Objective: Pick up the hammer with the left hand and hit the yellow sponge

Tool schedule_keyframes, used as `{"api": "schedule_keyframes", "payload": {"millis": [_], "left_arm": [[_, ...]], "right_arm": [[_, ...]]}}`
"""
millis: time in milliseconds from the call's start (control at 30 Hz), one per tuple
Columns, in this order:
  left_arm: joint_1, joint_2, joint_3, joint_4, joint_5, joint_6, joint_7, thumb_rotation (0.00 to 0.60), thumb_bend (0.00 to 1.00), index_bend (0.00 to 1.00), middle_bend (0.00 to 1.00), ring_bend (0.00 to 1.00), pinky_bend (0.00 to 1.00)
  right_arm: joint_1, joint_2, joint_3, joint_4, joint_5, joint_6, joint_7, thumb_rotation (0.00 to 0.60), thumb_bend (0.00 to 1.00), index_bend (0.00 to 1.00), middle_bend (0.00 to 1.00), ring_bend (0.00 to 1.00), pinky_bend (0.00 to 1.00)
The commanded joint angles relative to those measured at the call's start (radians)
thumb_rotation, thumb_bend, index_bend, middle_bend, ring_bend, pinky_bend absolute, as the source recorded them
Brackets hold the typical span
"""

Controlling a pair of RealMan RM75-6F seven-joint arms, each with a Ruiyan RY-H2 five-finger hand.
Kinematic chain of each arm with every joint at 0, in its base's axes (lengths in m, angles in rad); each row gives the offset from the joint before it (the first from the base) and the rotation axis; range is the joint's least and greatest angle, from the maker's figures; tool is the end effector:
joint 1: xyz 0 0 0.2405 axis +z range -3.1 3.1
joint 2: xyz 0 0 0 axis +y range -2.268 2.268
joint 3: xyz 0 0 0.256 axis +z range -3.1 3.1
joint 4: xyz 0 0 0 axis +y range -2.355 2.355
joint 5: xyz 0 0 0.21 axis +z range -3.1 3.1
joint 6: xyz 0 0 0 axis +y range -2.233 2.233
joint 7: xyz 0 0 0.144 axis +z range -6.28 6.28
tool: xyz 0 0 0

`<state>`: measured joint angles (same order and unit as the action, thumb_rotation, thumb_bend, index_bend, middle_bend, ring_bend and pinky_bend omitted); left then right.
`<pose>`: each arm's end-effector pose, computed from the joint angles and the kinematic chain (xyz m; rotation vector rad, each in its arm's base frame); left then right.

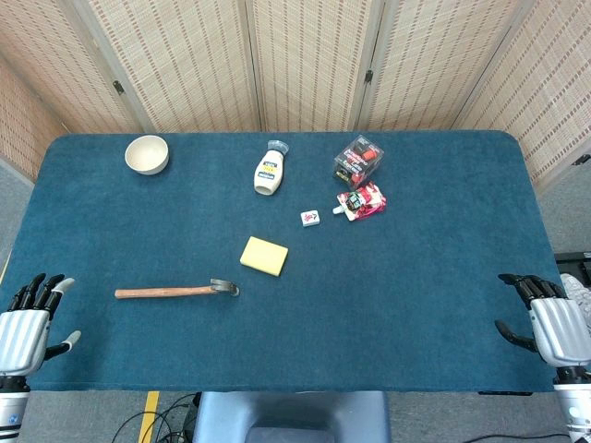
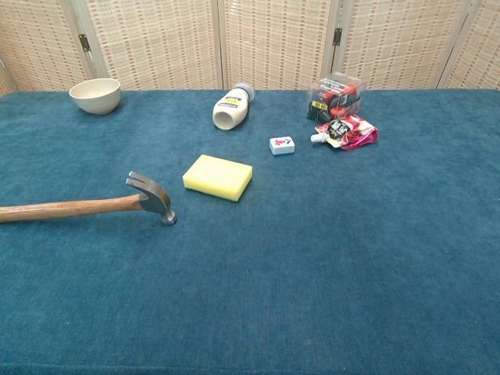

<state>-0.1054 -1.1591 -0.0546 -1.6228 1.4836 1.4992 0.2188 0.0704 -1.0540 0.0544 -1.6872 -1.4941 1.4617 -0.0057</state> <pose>-0.3025 0.1878 0.1486 -1.4250 -0.7580 -0.7977 -0.3050 -0.1767 0.1705 1.3839 -0.9318 0.8889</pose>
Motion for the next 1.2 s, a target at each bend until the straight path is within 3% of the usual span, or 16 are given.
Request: {"api": "schedule_keyframes", "payload": {"millis": [33,533,1033,1200], "left_arm": [[0.0,-0.002,0.001,0.001,0.002,0.001,0.002,0.6,0.2,0.21,0.18,0.1,0.2],[-0.026,-0.003,-0.01,-0.017,0.01,-0.024,0.003,0.6,0.2,0.26,0.19,0.15,0.2],[-0.181,-0.105,-0.052,-0.039,-0.05,-0.232,0.077,0.6,0.2,0.3,0.19,0.15,0.2],[-0.232,-0.136,-0.07,-0.037,-0.105,-0.309,0.085,0.6,0.2,0.31,0.24,0.15,0.2]], "right_arm": [[-0.003,0.005,-0.003,-0.004,-0.002,0.001,-0.001,0.6,0.13,0.24,0.3,0.23,0.28],[-0.013,0.04,0.016,-0.012,-0.005,0.04,0.017,0.6,0.13,0.24,0.3,0.23,0.28],[-0.012,0.051,0.014,-0.005,-0.005,0.032,0.04,0.6,0.13,0.24,0.3,0.23,0.28],[-0.015,0.054,0.013,-0.001,-0.007,0.034,0.051,0.6,0.13,0.24,0.31,0.23,0.28]]}}
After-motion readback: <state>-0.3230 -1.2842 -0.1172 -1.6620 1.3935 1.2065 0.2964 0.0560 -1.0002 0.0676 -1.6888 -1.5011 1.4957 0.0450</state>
